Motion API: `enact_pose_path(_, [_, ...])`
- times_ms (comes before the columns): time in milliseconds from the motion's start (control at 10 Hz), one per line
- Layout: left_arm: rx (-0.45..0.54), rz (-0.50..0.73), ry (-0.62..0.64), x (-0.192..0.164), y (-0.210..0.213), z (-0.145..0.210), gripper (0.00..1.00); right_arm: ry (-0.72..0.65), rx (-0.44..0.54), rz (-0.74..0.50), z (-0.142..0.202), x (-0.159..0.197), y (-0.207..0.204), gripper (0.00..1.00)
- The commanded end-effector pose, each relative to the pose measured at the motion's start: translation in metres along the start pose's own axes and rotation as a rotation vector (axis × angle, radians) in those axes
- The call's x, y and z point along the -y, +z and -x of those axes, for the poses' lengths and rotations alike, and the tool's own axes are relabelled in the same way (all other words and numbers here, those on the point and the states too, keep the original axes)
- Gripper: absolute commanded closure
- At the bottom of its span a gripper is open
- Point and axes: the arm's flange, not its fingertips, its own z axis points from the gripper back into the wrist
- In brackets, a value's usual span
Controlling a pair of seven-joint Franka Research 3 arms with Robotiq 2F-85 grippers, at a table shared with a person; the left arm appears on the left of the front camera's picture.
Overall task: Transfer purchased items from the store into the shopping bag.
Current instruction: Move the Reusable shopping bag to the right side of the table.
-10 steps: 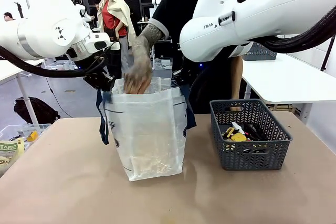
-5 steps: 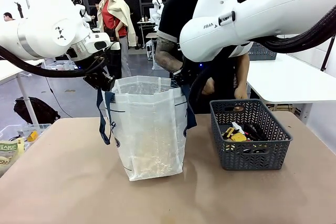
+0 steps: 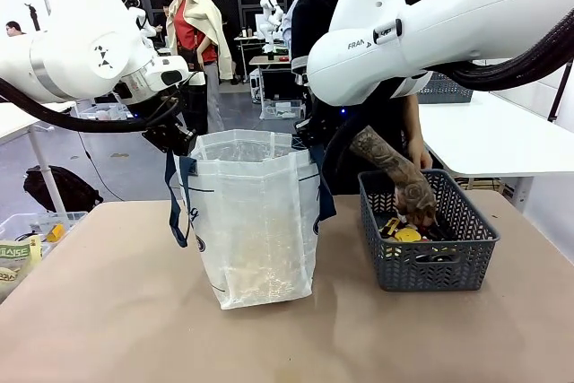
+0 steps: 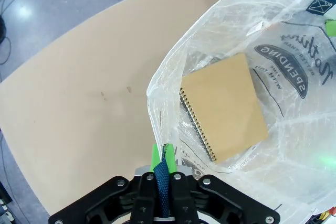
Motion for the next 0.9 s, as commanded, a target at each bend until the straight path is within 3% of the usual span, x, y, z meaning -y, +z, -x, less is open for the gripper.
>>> enact_pose_path(0, [-0.006, 0.002, 0.015, -0.0003, 0.0019, 0.0021, 1.00, -0.011, -0.002, -0.009, 0.0031, 0.0022, -0.0001, 1.00])
enact_pose_path(800, [-0.006, 0.002, 0.015, -0.0003, 0.0019, 0.0021, 1.00, -0.011, -0.002, -0.009, 0.0031, 0.0022, -0.0001, 1.00])
